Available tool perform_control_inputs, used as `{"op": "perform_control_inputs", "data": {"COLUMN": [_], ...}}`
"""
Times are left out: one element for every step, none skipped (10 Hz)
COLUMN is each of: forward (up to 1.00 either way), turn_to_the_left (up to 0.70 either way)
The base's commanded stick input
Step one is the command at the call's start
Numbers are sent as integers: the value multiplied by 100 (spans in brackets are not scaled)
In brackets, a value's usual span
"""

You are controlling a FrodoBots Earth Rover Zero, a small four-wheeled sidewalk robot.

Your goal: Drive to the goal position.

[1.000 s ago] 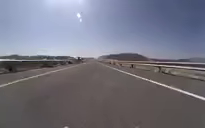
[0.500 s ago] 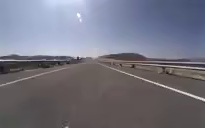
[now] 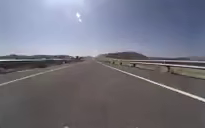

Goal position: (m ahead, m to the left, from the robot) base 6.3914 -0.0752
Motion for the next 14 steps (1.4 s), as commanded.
{"op": "perform_control_inputs", "data": {"forward": [100,100,100,100,100,100,100,100,100,100,100,100,100,100], "turn_to_the_left": [0,0,0,0,0,0,11,24,0,0,0,0,0,0]}}
